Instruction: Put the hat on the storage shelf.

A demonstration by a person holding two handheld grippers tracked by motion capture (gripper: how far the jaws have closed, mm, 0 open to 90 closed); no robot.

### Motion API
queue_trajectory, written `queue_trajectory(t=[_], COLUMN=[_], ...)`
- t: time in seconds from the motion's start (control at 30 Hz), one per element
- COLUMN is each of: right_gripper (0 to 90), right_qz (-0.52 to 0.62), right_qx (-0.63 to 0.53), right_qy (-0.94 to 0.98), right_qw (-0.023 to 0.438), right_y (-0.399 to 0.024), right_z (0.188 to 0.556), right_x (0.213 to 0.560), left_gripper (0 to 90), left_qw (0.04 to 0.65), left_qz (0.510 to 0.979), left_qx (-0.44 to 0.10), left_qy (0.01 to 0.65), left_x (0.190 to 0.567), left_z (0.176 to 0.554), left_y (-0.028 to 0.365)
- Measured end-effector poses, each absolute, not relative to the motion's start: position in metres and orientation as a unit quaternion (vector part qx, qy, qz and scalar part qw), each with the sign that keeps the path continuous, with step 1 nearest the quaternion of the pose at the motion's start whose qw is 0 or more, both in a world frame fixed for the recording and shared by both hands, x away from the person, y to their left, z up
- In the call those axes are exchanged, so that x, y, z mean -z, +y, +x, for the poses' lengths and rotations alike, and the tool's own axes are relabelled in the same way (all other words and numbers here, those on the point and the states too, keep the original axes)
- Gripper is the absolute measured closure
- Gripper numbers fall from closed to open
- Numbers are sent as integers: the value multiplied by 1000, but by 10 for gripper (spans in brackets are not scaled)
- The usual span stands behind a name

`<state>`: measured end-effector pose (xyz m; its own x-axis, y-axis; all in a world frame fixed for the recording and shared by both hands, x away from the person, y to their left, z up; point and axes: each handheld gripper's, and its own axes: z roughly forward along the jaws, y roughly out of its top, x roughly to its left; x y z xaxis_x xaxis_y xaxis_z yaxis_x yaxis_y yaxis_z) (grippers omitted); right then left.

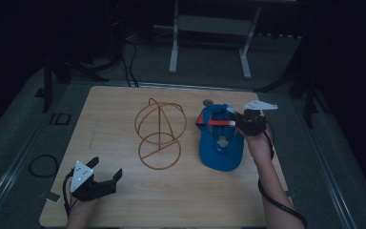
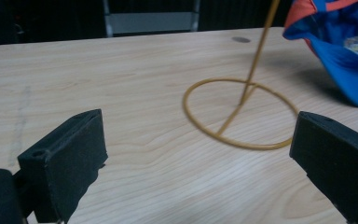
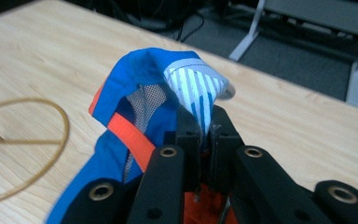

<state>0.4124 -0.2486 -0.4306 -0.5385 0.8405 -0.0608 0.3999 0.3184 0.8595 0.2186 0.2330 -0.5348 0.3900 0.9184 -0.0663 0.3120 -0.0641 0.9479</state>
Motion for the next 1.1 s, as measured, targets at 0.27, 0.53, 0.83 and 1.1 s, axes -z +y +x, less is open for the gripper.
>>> queue_trajectory(t=[0.27,0.53,0.83,1.1], right_gripper=[853,853,853,853], right_qz=[388,385,371,342], right_qx=[-454,-464,-481,-499], right_qy=[752,742,739,745], right_qw=[280,292,290,282], right_y=[-262,-270,-273,-262], right_z=[391,375,358,336], right_x=[397,381,366,359], left_gripper=[40,41,43,56], left_qw=[531,547,557,558], left_qz=[669,686,711,727], left_qx=[-284,-291,-273,-276], left_qy=[436,382,331,289], left_x=[480,418,375,348], left_z=[212,213,236,261], left_y=[215,196,155,119])
